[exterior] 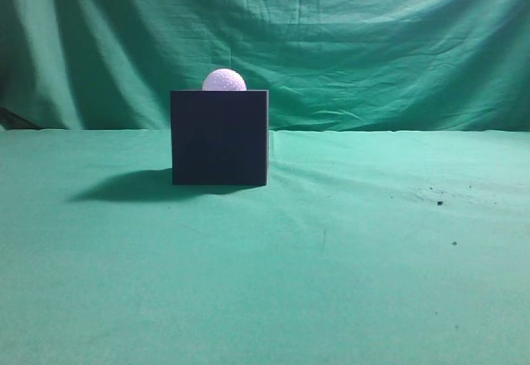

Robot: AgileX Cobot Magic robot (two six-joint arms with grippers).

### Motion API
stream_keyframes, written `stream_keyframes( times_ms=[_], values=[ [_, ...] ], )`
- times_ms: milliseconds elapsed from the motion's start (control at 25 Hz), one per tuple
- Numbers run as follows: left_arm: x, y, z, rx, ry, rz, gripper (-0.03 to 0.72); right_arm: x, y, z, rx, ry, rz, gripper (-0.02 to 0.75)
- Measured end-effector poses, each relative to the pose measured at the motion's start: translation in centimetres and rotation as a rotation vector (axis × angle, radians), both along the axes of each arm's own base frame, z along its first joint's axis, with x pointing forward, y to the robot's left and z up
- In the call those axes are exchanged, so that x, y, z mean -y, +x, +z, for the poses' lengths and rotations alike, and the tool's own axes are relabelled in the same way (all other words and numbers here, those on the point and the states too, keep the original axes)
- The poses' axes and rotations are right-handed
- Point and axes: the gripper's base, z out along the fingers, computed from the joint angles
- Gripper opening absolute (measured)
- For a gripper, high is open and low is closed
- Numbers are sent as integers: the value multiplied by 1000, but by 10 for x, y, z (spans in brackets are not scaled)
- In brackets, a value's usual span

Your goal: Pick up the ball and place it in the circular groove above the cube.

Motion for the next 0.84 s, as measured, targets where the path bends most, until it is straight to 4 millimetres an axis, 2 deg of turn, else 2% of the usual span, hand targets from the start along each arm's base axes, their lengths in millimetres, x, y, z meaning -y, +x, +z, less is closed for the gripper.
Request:
stream_keyframes(
  times_ms=[160, 400, 840],
  values=[
    [0, 0, 0, 0, 0, 0, 0, 0, -3, -2, 14, 6, -1, 48],
    [0, 0, 0, 0, 0, 0, 0, 0, -6, -12, -91, -1, 5, 48],
    [0, 0, 0, 0, 0, 0, 0, 0, -6, -14, -113, -2, 7, 48]
  ],
)
